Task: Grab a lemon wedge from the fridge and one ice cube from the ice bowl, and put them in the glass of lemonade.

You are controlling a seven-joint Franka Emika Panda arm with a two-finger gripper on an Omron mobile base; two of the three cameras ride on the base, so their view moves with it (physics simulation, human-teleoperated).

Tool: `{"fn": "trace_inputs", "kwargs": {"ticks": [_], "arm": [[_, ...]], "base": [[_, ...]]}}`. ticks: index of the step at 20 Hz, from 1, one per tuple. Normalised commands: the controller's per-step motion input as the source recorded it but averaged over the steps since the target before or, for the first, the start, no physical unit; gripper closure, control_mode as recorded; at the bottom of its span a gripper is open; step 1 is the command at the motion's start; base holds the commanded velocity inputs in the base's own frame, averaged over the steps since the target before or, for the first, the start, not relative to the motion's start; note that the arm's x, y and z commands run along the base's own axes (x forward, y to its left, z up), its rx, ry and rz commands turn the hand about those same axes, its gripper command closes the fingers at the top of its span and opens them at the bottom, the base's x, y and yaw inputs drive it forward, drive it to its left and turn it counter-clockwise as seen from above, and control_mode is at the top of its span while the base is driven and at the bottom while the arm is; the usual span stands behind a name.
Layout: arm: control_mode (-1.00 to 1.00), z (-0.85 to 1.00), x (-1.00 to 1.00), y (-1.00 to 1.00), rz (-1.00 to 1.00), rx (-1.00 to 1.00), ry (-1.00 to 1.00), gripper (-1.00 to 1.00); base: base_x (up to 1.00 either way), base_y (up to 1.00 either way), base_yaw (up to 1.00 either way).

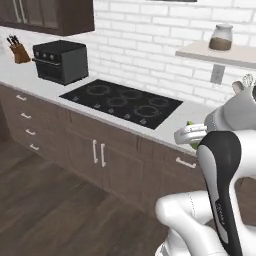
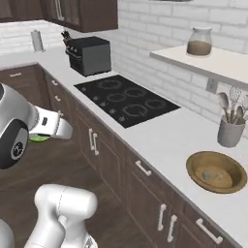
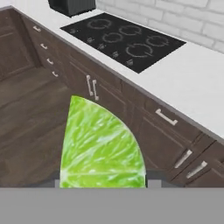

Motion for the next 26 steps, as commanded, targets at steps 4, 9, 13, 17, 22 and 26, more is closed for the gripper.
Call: {"fn": "trace_inputs", "kwargs": {"ticks": [4,9,13,17,22,26], "arm": [[1.0,0.0,0.0,0.0,0.0,0.0,0.0,1.0],[1.0,0.0,0.0,0.0,0.0,0.0,0.0,1.0],[1.0,0.0,0.0,0.0,0.0,0.0,0.0,1.0],[1.0,0.0,0.0,0.0,0.0,0.0,0.0,1.0],[1.0,0.0,0.0,0.0,0.0,0.0,0.0,1.0],[1.0,0.0,0.0,0.0,0.0,0.0,0.0,1.0]], "base": [[0.56,-0.42,-0.71],[0.49,-0.43,-0.73],[0.41,-0.47,-0.71],[0.17,-0.52,-0.72],[0.0,-0.91,-0.6],[0.0,-0.78,-0.48]]}}
